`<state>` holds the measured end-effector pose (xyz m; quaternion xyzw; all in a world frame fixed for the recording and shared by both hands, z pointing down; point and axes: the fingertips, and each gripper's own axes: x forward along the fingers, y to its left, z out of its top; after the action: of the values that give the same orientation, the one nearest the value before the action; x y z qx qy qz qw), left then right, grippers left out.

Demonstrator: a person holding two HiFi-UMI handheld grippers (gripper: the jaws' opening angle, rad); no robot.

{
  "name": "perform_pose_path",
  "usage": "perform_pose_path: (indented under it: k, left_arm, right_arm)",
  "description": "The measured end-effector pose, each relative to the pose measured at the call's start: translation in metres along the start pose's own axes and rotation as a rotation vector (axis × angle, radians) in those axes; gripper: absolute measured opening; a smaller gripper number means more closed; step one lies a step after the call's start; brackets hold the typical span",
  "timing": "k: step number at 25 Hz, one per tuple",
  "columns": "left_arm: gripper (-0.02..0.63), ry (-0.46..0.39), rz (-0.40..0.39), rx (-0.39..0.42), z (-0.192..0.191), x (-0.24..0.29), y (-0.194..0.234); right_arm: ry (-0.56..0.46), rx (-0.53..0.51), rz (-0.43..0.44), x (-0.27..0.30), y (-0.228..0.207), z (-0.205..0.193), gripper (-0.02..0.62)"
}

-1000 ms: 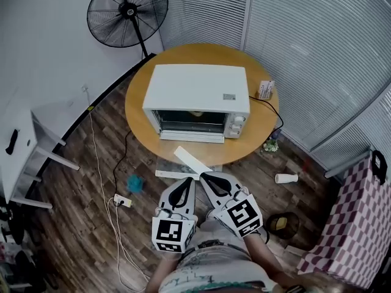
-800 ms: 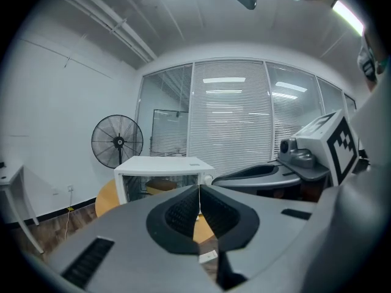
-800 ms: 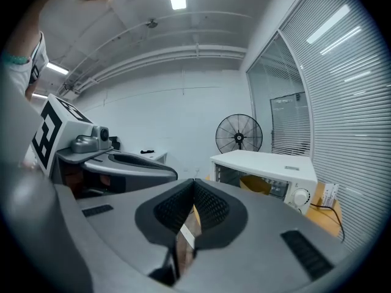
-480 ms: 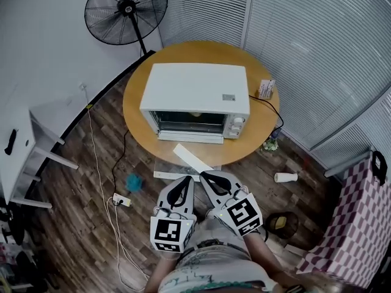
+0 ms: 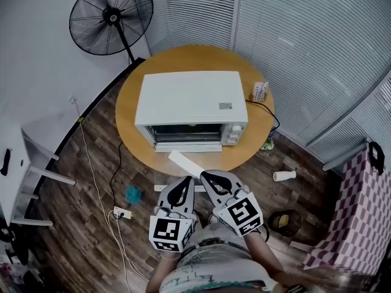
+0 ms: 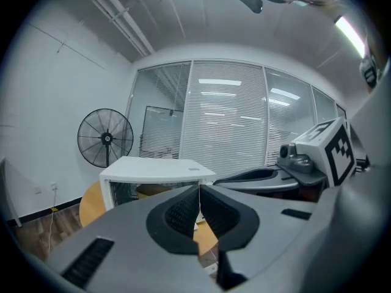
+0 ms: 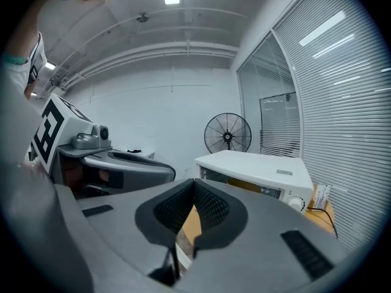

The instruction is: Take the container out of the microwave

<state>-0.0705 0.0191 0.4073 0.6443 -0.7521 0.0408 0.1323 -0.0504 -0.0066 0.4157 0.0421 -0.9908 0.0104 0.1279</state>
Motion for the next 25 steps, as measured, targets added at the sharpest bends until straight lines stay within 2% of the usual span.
perform_pose_path:
  k: [11,25]
  left_arm:
    - [0.017,0.000,-0.109,0.014,0.021,0.046,0.039]
    - [0.017,0.034,-0.204,0.019,0.024,0.086,0.072]
  right_arm:
    - [0.002,0.004,-0.090,0.045,-0.033,0.018,-0.006]
    - [0.018,0.035,-0.182,0.084,-0.066,0.020,-0.006]
